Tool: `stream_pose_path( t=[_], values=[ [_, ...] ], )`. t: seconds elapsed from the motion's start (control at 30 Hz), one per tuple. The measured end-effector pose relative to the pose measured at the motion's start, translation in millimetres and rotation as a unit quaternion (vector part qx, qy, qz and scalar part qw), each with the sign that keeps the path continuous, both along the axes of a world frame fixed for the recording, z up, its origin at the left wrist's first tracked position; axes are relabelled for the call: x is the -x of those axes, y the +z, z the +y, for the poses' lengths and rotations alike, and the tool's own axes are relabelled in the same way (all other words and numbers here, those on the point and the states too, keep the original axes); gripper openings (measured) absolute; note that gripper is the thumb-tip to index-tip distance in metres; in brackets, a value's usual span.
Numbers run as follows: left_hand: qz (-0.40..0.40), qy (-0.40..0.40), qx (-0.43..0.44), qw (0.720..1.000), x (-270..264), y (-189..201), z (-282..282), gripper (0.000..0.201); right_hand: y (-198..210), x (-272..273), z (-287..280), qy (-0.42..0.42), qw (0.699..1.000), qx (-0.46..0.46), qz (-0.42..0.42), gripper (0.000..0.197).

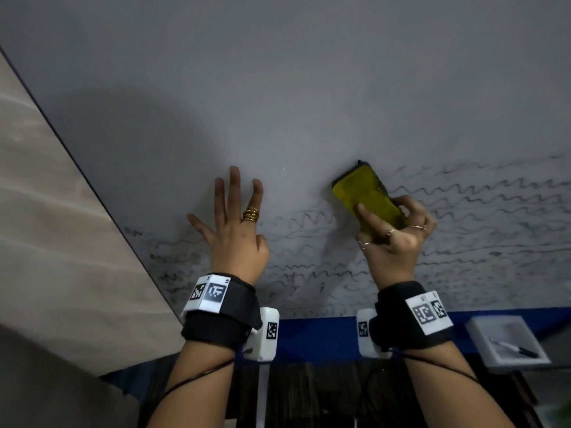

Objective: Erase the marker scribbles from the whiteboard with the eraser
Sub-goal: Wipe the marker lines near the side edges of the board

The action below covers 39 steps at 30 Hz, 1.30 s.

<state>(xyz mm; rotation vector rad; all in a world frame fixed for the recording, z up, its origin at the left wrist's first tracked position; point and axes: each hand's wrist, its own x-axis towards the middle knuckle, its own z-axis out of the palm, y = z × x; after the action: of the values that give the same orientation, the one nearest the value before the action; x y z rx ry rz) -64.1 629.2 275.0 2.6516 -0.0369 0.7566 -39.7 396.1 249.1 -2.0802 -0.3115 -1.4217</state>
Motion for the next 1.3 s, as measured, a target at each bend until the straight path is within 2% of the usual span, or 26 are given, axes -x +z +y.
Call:
stream_pose_path(
  t=[0.17, 0.27, 0.33, 0.43, 0.5, 0.57, 0.67, 0.83, 0.97, 1.03, 1.1, 1.2, 1.3],
  values=[
    [-0.01, 0.005, 0.014, 1.0, -2, -6, -4, 0.105, -3, -6, 39, 0.077, 0.994, 0.052, 0.063, 0.05],
    [-0.026, 0.011, 0.005, 1.0, -3, -9, -1, 0.105, -8, -3, 6, 0.039, 0.995, 0.081, 0.047, 0.05],
    [-0.04, 0.028, 0.011, 0.999, 0, -5, -5, 0.1, -7, 3, -19, -0.008, 0.998, 0.056, 0.031, 0.052],
    [-0.068, 0.06, 0.08, 0.993, 6, 6, -20, 0.088, 6, 9, -29, -0.054, 0.998, 0.02, 0.005, 0.048],
    [-0.095, 0.064, 0.11, 0.987, 8, 15, -32, 0.083, 12, 4, -17, -0.039, 0.998, 0.036, -0.012, 0.045],
    [-0.107, 0.042, 0.087, 0.99, 5, 18, -42, 0.086, 9, 0, 6, -0.005, 0.996, 0.087, -0.003, 0.047],
    [-0.103, 0.013, 0.041, 0.994, -2, 21, -55, 0.091, -5, 1, 15, 0.002, 0.989, 0.143, 0.031, 0.037],
    [-0.074, 0.035, 0.012, 0.997, -6, 18, -67, 0.102, 12, 2, -49, -0.064, 0.995, 0.065, -0.036, 0.04],
    [-0.114, 0.078, 0.099, 0.985, -10, 23, -84, 0.081, 43, -13, -31, -0.027, 0.997, 0.005, -0.07, 0.046],
    [-0.143, 0.098, 0.137, 0.975, -15, 23, -92, 0.078, 40, -17, -6, 0.022, 0.998, 0.044, -0.043, 0.042],
    [-0.155, 0.114, 0.15, 0.97, -20, 20, -98, 0.086, 23, -18, 0, 0.042, 0.993, 0.113, -0.015, 0.038],
    [-0.132, 0.124, 0.118, 0.976, -24, 19, -102, 0.088, 4, -19, -40, 0.017, 0.984, 0.174, -0.019, 0.041],
    [-0.103, 0.125, 0.082, 0.983, -24, 17, -103, 0.088, 13, -21, -70, -0.013, 0.981, 0.184, -0.052, 0.04]
  ],
)
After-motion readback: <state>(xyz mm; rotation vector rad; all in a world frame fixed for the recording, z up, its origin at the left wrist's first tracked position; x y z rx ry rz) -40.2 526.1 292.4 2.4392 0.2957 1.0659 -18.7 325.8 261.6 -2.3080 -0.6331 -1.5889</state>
